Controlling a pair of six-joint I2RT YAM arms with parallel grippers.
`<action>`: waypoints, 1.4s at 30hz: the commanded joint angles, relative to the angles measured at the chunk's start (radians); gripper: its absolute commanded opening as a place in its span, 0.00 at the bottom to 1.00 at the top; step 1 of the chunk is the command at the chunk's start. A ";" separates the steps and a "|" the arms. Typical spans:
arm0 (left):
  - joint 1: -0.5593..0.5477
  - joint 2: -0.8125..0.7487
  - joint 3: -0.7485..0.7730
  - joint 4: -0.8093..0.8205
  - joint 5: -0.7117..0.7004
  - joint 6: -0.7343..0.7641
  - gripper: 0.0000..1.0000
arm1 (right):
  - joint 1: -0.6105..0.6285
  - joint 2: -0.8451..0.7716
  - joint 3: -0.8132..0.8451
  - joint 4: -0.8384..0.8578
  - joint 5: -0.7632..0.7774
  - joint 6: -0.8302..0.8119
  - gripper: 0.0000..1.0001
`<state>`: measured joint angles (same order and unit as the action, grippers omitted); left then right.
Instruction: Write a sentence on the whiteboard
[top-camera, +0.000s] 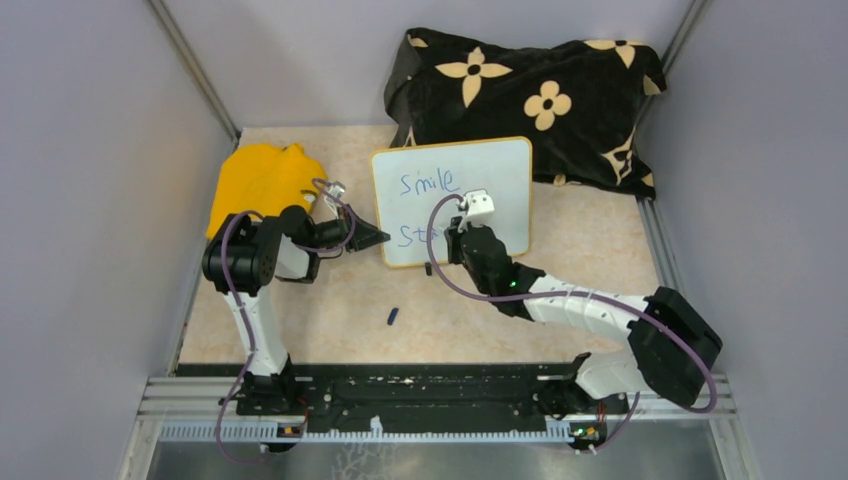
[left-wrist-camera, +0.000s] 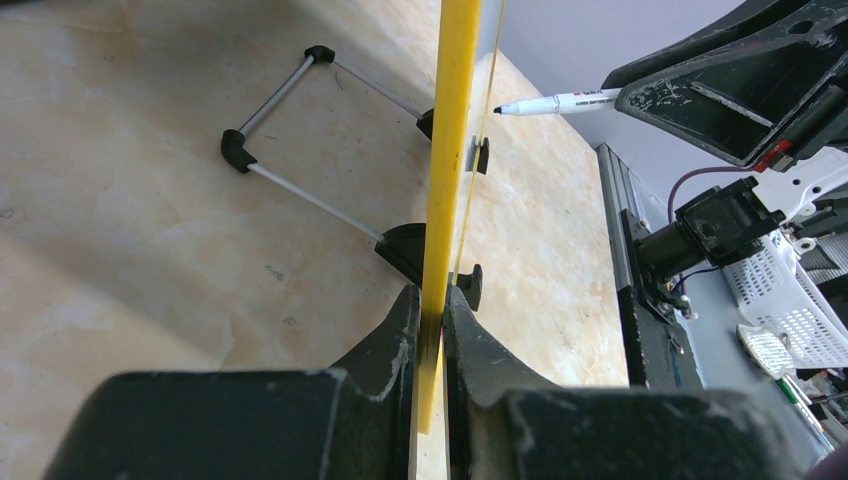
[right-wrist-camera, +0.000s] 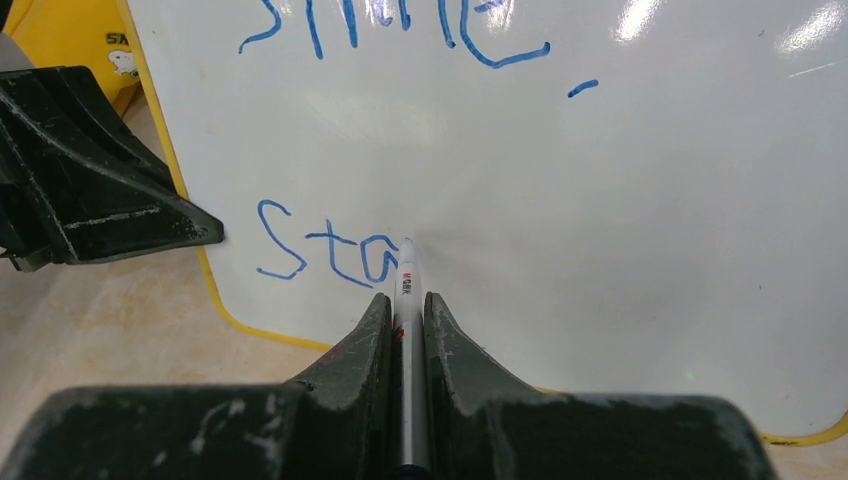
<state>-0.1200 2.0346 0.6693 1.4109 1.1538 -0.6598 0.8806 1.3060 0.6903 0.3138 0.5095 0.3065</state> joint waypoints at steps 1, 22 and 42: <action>-0.015 0.015 0.004 -0.046 0.001 0.015 0.00 | -0.006 0.016 0.051 0.043 -0.002 -0.009 0.00; -0.015 0.015 0.005 -0.049 0.001 0.016 0.00 | -0.012 0.012 -0.019 0.030 0.014 0.024 0.00; -0.015 0.015 0.004 -0.052 0.001 0.017 0.00 | -0.013 -0.072 -0.043 0.014 0.019 0.029 0.00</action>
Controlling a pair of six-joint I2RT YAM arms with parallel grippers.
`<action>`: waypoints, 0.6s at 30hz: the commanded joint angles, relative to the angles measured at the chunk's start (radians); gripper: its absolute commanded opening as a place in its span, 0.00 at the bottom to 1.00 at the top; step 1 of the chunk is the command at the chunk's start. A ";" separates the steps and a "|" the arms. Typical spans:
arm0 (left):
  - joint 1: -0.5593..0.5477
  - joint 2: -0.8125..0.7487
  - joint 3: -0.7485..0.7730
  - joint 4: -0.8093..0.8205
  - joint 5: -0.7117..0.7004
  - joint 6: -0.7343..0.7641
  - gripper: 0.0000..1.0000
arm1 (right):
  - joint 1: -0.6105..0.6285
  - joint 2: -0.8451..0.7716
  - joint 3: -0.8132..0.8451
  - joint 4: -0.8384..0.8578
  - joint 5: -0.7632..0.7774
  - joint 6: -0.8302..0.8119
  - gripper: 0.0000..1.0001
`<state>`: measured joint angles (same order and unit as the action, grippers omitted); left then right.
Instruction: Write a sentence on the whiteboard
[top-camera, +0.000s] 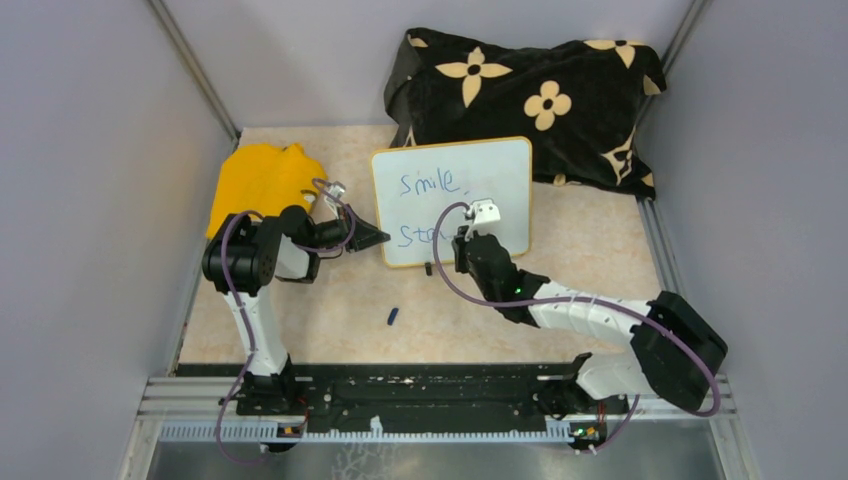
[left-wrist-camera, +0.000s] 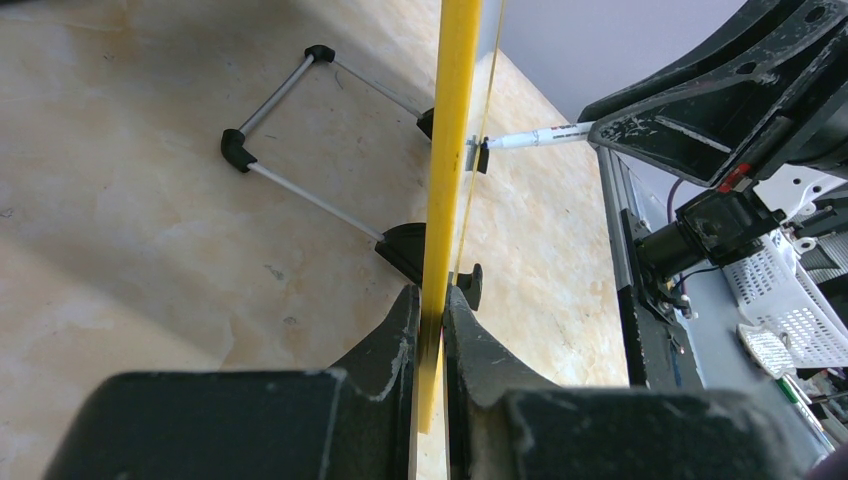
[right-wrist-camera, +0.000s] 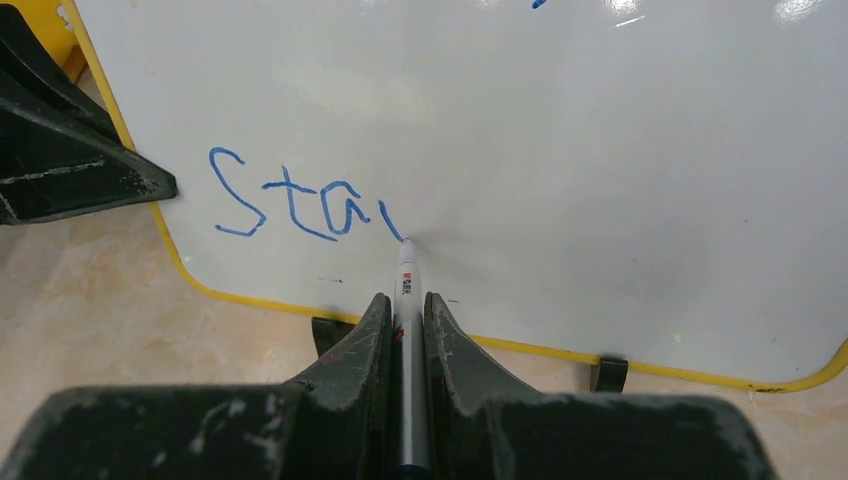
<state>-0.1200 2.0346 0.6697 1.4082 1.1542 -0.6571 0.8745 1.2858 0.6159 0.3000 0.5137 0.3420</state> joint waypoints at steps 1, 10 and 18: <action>-0.016 0.015 0.005 -0.050 0.001 0.015 0.00 | -0.007 -0.058 0.038 0.028 0.017 -0.009 0.00; -0.017 0.013 0.005 -0.052 0.001 0.017 0.00 | -0.031 -0.042 0.096 0.031 0.012 -0.031 0.00; -0.017 0.014 0.006 -0.055 0.001 0.017 0.00 | -0.049 -0.014 0.107 0.034 0.005 -0.021 0.00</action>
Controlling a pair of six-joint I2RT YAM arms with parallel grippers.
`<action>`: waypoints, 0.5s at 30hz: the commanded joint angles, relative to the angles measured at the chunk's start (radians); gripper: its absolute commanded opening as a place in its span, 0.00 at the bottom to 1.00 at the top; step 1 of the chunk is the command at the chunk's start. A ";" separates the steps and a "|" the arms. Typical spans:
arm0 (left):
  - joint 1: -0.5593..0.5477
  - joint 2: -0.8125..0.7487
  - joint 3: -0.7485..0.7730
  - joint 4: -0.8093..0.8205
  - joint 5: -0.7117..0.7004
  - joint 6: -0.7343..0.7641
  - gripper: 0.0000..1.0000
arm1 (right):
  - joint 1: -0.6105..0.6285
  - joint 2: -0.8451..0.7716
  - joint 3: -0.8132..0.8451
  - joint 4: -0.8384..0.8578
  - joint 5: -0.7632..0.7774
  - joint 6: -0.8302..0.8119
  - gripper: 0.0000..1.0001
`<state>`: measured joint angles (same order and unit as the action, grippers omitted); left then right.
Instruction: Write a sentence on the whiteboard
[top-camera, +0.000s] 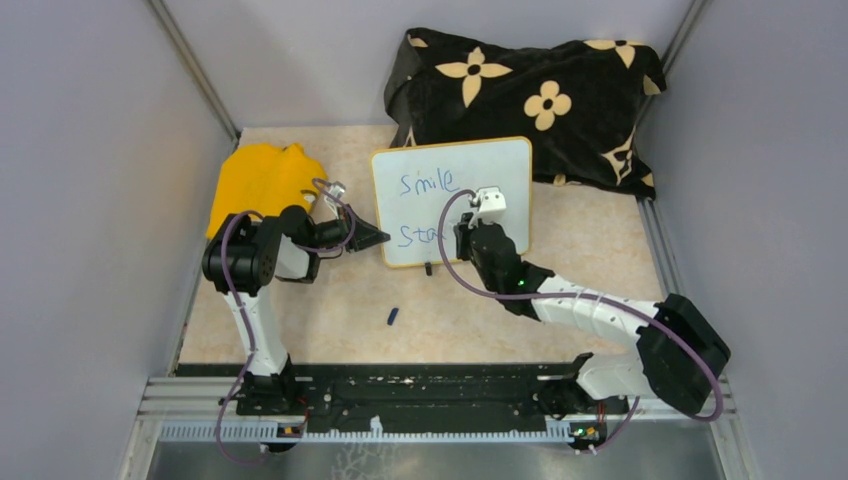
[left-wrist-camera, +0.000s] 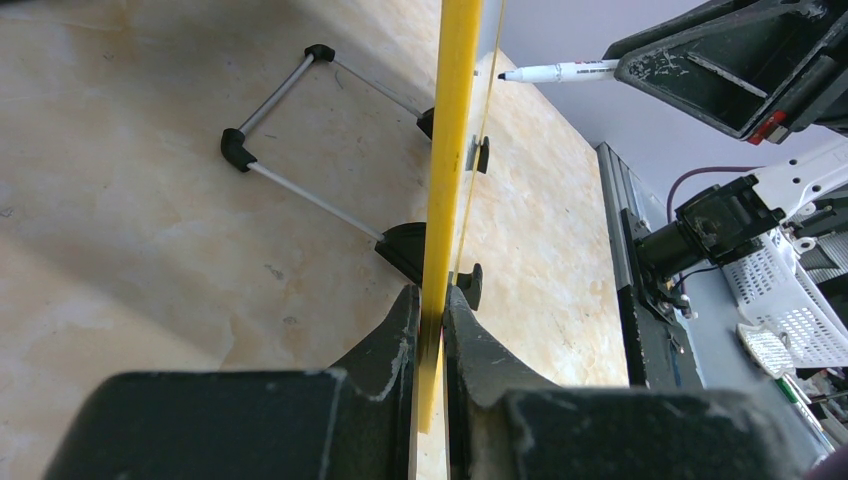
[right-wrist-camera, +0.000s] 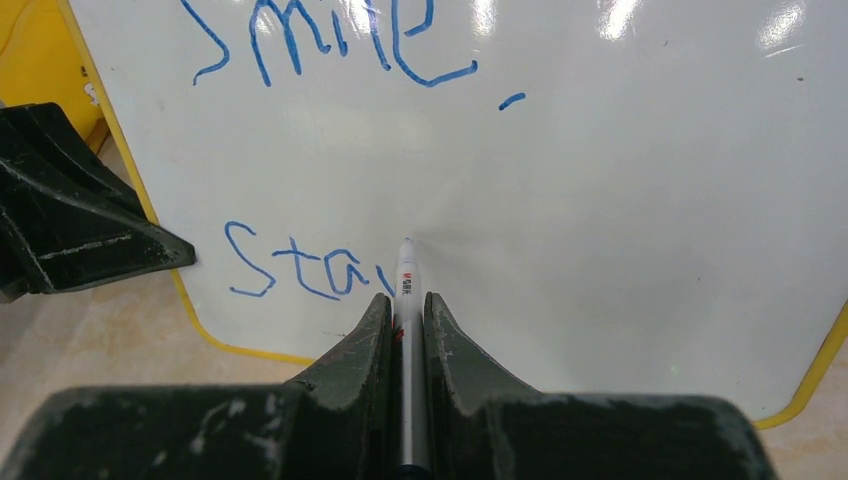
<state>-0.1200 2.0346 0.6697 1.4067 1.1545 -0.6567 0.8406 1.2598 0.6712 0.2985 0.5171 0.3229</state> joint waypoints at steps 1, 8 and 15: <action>-0.017 0.015 0.007 -0.054 0.001 0.016 0.00 | -0.017 0.016 0.051 0.035 -0.001 -0.001 0.00; -0.017 0.015 0.006 -0.054 0.001 0.017 0.00 | -0.019 0.030 0.034 0.028 -0.008 0.009 0.00; -0.018 0.016 0.007 -0.057 0.002 0.018 0.00 | -0.018 0.023 -0.003 0.025 -0.024 0.030 0.00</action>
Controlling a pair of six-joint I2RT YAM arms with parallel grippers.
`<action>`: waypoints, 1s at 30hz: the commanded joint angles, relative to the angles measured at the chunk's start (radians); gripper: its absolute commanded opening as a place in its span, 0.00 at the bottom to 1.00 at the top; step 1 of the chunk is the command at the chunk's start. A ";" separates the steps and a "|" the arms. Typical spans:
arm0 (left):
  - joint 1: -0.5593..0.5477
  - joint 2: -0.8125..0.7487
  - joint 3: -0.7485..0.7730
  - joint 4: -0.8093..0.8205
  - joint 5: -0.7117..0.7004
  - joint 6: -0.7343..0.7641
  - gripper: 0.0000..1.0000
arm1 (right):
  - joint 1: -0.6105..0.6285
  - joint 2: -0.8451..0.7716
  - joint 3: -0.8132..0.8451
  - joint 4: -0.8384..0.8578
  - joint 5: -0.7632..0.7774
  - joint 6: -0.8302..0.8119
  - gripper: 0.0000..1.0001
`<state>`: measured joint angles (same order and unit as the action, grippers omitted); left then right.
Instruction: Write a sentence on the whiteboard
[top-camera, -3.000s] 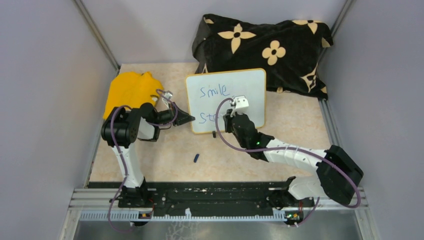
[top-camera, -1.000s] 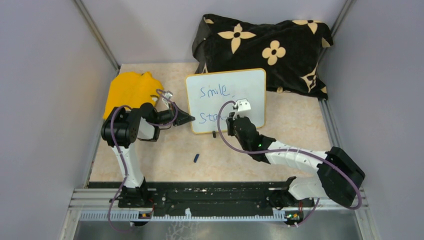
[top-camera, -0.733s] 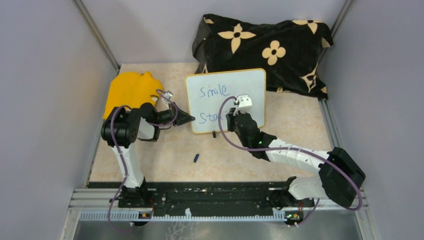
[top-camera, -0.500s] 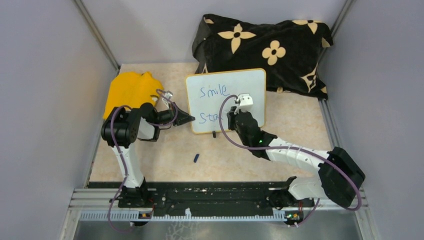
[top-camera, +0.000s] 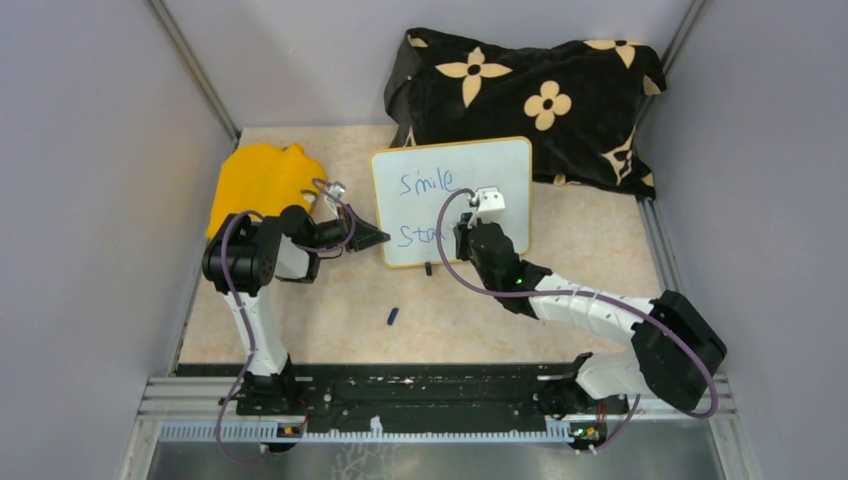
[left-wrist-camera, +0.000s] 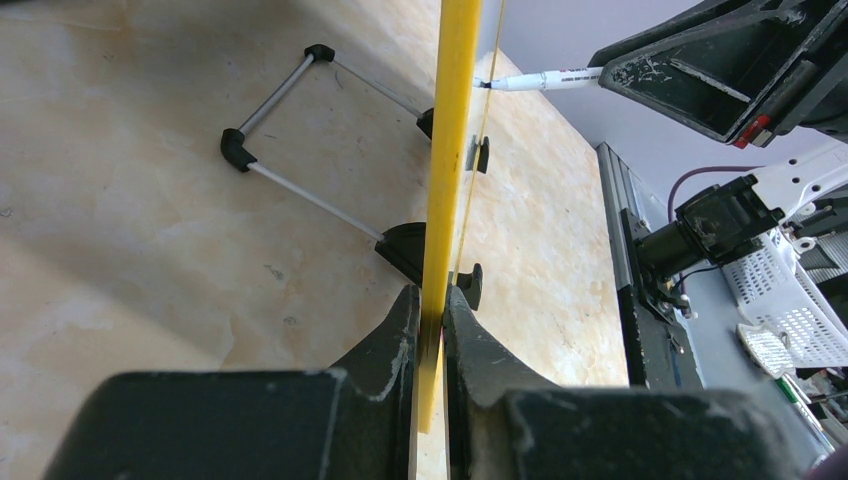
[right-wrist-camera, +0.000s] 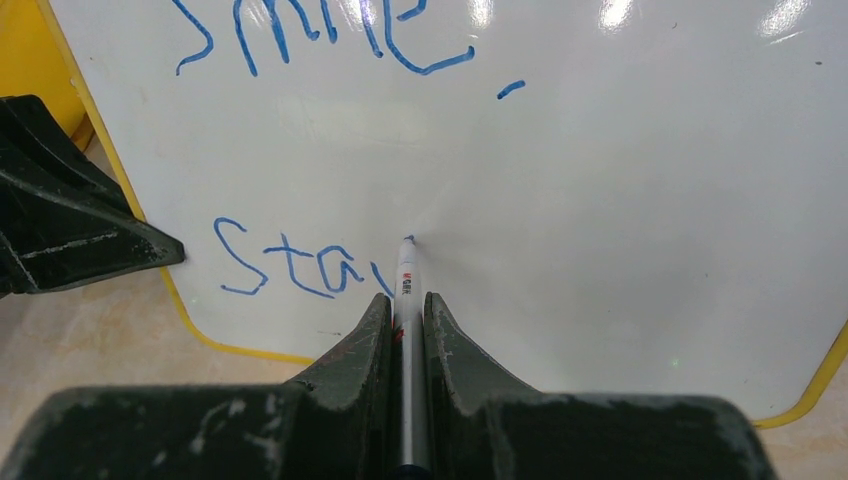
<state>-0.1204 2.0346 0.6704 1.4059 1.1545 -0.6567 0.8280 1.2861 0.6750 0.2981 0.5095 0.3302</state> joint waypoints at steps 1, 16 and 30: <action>-0.017 0.015 0.006 -0.056 0.002 0.017 0.00 | -0.006 -0.005 -0.014 0.025 -0.017 0.028 0.00; -0.021 0.014 0.006 -0.068 0.002 0.026 0.00 | -0.004 -0.007 -0.068 0.038 -0.081 0.065 0.00; -0.022 0.014 0.006 -0.073 0.002 0.029 0.00 | 0.040 0.087 -0.002 0.056 -0.125 0.066 0.00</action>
<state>-0.1211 2.0346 0.6712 1.3945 1.1553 -0.6495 0.8543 1.3380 0.6205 0.3176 0.3855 0.3950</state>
